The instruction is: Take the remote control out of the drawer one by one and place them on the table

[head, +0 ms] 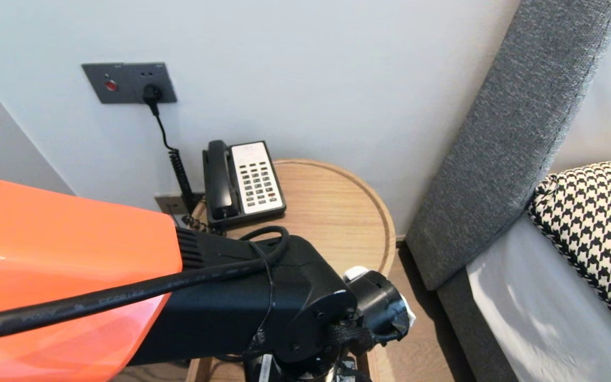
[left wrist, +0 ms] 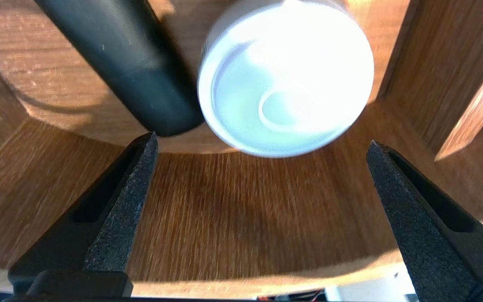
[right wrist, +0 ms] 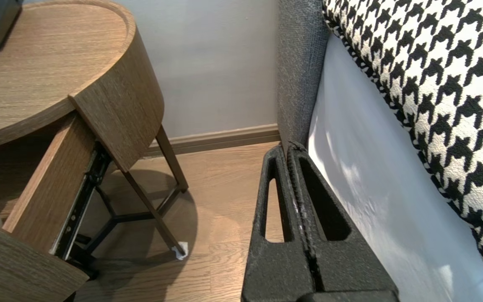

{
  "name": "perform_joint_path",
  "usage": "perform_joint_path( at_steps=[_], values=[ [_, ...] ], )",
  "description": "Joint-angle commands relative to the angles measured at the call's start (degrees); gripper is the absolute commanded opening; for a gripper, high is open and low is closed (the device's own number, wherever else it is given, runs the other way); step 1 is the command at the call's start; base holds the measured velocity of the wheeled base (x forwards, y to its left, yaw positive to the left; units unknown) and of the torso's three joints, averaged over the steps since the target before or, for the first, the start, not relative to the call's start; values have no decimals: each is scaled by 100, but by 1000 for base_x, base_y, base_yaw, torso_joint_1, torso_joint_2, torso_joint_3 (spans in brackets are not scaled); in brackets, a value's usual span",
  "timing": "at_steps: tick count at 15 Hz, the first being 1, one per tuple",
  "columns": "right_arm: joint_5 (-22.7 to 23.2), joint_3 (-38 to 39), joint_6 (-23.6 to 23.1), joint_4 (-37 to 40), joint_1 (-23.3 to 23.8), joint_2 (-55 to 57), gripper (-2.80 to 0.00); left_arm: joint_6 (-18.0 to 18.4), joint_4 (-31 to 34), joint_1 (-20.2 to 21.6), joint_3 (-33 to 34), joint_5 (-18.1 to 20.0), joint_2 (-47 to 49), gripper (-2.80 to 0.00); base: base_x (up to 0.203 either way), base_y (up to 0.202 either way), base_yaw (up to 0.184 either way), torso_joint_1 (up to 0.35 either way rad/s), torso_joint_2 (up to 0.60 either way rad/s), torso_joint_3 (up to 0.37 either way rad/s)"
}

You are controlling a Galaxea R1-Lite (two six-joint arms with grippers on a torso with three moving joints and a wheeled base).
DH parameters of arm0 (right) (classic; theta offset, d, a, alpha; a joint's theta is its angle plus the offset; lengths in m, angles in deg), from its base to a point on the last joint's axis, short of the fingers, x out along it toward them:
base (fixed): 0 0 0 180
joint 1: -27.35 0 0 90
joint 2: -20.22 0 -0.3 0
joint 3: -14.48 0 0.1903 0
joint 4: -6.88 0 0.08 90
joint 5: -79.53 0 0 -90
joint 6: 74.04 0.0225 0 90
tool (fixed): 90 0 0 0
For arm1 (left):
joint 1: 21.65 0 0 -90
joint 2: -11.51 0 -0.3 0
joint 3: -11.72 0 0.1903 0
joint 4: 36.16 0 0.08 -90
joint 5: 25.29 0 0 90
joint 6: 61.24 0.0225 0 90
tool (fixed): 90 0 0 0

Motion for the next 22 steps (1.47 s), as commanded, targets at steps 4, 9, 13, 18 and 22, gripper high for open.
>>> perform_joint_path(
  at_steps=[4,9,13,18,22],
  values=[
    [0,149,0,-3,-2,4,-280,-135,23,16,-73,-157,170,0,0,0,0,0,0,0],
    [0,149,0,-3,-2,4,-280,-143,-3,95,-64,-122,203,0,0,0,0,0,0,0],
    [0,149,0,-3,-2,4,-280,-143,-116,124,27,-113,235,0,0,0,0,0,0,0],
    [0,149,0,-3,-2,4,-280,-143,-460,148,199,-104,335,0,0,0,0,0,0,0],
    [0,149,0,-3,-2,4,-280,-143,-504,148,129,-113,248,0,0,0,0,0,0,0]
  ],
)
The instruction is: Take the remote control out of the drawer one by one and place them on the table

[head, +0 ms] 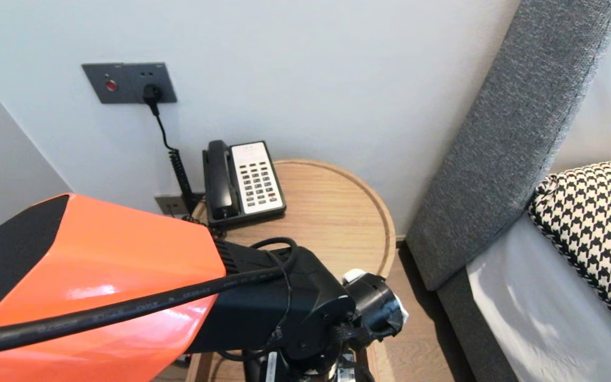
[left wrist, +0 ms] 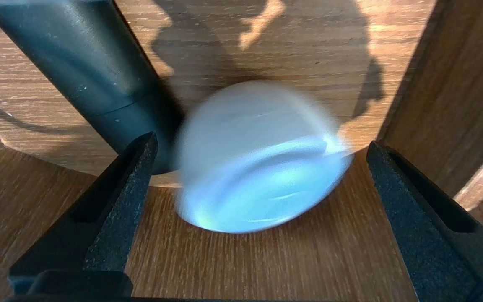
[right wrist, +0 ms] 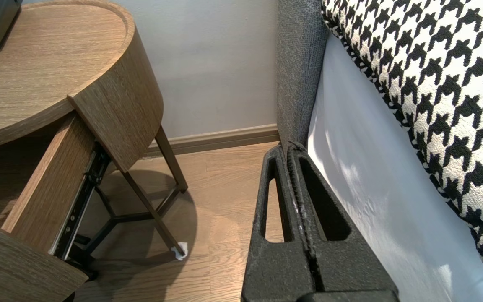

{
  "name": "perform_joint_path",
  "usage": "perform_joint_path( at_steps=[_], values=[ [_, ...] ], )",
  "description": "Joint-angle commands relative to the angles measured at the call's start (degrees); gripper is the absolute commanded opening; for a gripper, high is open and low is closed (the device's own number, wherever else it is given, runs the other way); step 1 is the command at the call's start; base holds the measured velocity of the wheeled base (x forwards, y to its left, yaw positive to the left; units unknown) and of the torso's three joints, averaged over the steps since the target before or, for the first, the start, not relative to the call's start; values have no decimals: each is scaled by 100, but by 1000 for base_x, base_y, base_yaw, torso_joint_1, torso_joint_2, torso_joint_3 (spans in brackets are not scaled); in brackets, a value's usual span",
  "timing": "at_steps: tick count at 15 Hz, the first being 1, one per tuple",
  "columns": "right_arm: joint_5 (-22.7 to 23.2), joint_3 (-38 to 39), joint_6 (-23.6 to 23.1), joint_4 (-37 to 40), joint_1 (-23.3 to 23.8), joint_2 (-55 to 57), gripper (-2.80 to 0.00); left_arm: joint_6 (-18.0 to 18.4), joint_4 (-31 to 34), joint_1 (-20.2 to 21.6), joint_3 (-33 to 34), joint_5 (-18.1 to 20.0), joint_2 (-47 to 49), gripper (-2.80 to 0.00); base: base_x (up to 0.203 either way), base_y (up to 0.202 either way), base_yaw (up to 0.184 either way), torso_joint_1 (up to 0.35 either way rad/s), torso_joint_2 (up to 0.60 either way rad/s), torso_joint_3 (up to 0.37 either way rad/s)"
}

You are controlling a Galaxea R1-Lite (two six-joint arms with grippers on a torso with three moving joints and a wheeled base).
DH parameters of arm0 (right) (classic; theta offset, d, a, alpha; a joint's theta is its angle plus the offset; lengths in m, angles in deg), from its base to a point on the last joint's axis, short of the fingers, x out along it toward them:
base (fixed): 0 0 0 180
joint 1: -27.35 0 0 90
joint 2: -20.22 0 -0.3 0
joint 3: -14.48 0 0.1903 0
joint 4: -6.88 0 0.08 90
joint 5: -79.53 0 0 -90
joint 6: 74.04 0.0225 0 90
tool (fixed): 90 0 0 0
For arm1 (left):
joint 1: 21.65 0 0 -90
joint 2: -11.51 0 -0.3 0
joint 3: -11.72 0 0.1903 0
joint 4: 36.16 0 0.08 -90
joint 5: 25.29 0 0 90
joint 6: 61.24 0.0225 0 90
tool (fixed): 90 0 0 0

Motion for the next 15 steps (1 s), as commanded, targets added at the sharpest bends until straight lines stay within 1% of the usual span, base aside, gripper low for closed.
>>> perform_joint_path(
  at_steps=[1,5,13,15],
  values=[
    [0,149,0,-4,-2,4,-280,-34,24,0,-19,-12,-49,0,0,0,0,0,0,0],
    [0,149,0,-4,-2,4,-280,-25,24,0,-47,-30,-110,0,0,0,0,0,0,0],
    [0,149,0,-4,-2,4,-280,-34,8,70,120,3,-23,0,0,0,0,0,0,0],
    [0,149,0,-4,-2,4,-280,-26,-180,97,226,16,33,0,0,0,0,0,0,0]
  ],
)
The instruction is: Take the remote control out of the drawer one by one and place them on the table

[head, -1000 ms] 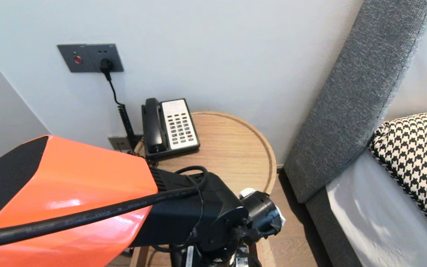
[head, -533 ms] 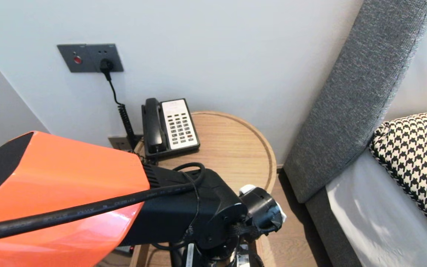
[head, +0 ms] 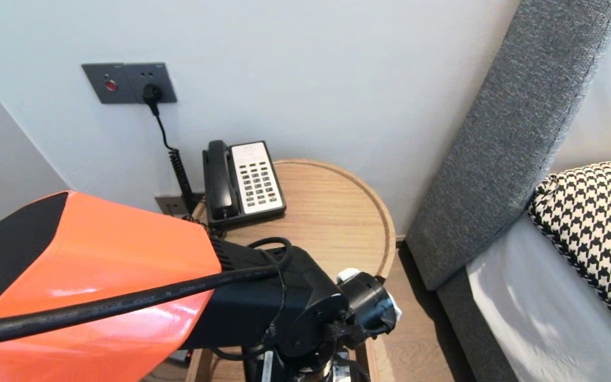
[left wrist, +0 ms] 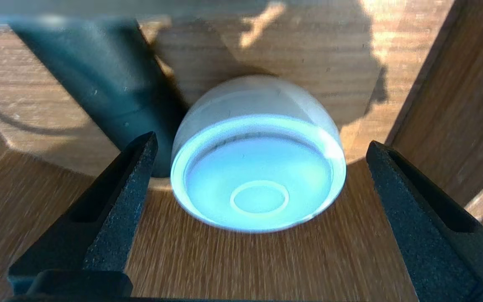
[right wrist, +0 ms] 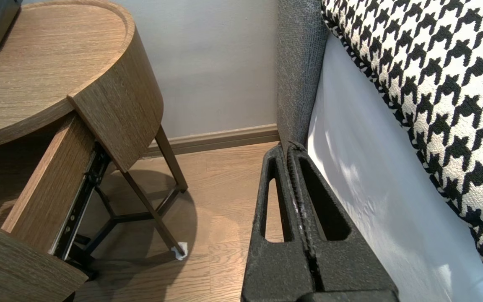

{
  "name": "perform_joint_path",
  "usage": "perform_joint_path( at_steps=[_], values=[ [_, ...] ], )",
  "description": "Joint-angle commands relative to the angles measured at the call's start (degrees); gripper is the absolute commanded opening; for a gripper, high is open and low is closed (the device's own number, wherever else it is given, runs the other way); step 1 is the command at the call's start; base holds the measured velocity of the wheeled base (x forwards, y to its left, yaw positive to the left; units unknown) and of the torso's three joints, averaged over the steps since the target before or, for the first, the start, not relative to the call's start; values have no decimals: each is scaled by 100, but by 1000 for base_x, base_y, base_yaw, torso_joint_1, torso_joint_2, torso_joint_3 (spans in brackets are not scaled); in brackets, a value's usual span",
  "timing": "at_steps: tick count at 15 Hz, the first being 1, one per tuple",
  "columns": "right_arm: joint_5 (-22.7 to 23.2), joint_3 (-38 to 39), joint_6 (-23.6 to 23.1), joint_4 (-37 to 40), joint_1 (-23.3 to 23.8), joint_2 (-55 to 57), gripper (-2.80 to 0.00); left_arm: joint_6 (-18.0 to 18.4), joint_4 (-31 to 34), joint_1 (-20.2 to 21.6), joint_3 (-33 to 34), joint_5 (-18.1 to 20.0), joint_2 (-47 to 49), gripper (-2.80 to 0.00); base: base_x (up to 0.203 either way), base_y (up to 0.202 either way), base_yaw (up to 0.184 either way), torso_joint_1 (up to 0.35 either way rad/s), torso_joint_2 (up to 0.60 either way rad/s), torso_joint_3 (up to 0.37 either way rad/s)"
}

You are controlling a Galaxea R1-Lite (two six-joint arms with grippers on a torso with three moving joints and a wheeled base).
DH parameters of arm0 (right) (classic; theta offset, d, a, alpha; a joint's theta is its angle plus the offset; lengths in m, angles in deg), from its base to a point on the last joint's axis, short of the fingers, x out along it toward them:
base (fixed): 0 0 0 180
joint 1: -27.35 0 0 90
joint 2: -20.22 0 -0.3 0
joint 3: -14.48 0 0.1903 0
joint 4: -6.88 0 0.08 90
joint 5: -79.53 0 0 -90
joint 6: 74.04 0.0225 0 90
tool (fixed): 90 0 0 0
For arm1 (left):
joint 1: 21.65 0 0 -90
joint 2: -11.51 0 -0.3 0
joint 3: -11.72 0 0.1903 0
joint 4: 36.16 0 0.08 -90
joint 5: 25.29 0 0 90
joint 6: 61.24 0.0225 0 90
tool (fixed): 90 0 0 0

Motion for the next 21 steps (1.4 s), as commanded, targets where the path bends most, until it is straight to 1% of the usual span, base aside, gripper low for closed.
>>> perform_joint_path(
  at_steps=[1,5,8,11,12,21],
  values=[
    [0,149,0,-5,-2,4,-280,-29,-142,15,113,13,79,0,0,0,0,0,0,0],
    [0,149,0,-5,-2,4,-280,-29,-281,24,207,29,160,0,0,0,0,0,0,0],
    [0,149,0,-5,-2,4,-280,-21,-409,68,280,197,178,0,0,0,0,0,0,0],
    [0,149,0,-5,-2,4,-280,-12,-427,103,280,206,204,0,0,0,0,0,0,0],
    [0,149,0,-5,-2,4,-280,-12,-427,103,273,202,242,-280,0,0,0,0,0,0],
    [0,149,0,-5,-2,4,-280,50,-366,94,196,127,-50,-280,0,0,0,0,0,0]
  ],
)
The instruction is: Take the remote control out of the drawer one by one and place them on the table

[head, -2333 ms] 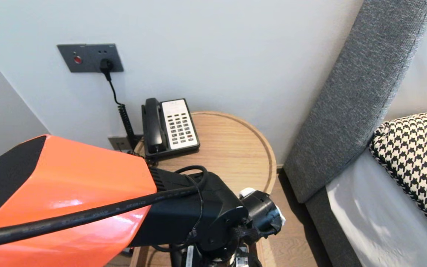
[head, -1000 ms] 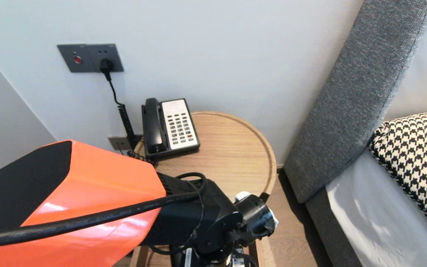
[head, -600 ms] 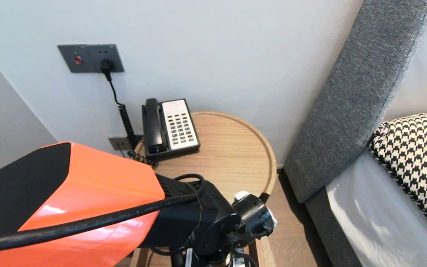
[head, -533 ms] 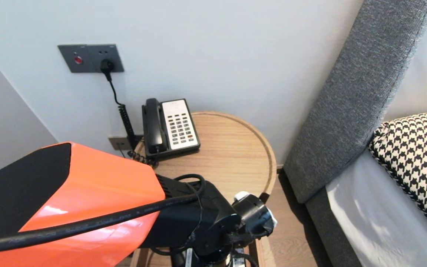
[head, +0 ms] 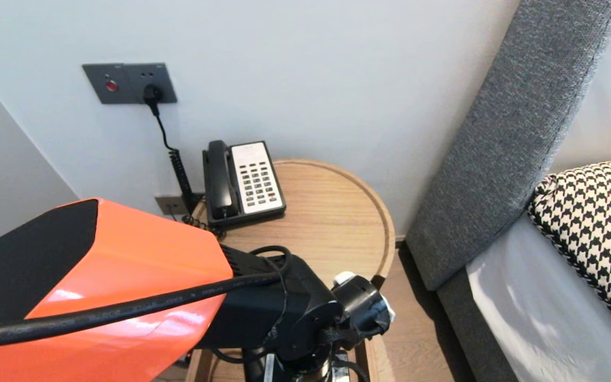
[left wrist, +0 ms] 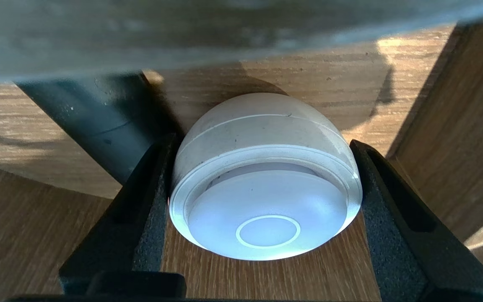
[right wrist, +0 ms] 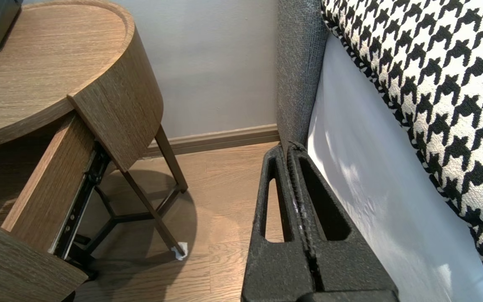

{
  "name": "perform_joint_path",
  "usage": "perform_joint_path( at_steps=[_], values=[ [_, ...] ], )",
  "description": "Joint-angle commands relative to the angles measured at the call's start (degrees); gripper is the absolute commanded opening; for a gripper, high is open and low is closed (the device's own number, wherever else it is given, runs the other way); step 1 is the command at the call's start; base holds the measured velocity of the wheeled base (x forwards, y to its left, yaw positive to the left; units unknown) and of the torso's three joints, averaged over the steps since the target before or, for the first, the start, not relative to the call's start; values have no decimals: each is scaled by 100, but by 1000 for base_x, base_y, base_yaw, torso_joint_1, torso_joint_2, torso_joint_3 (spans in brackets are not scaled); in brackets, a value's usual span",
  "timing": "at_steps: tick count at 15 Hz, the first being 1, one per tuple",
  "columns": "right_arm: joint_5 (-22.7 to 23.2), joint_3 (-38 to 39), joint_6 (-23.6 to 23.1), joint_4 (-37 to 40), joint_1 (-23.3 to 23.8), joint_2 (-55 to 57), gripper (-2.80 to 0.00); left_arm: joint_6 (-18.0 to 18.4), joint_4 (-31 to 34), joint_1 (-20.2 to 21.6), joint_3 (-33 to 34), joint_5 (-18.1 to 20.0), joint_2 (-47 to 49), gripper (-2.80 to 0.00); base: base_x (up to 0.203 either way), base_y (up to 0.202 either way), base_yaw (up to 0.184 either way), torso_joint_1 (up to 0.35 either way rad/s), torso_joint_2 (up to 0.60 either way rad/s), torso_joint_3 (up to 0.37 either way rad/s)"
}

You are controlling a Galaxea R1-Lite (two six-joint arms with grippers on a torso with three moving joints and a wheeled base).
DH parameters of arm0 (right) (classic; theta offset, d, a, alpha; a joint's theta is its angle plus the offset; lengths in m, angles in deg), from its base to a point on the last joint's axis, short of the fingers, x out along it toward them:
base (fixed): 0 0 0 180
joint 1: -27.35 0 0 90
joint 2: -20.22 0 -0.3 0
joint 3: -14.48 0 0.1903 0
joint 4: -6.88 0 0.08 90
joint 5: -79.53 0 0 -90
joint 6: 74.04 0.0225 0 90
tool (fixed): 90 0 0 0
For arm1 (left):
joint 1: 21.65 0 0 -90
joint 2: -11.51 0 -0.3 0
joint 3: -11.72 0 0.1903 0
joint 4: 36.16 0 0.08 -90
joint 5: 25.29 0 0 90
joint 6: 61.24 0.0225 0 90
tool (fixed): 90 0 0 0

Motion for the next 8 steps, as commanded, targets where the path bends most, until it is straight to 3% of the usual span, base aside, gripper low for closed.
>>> perform_joint_path(
  at_steps=[1,8],
  values=[
    [0,149,0,-3,-2,4,-280,-10,49,-11,-62,-41,-178,-280,0,0,0,0,0,0],
    [0,149,0,-3,-2,4,-280,5,302,-61,-48,-35,-693,-280,0,0,0,0,0,0]
  ],
)
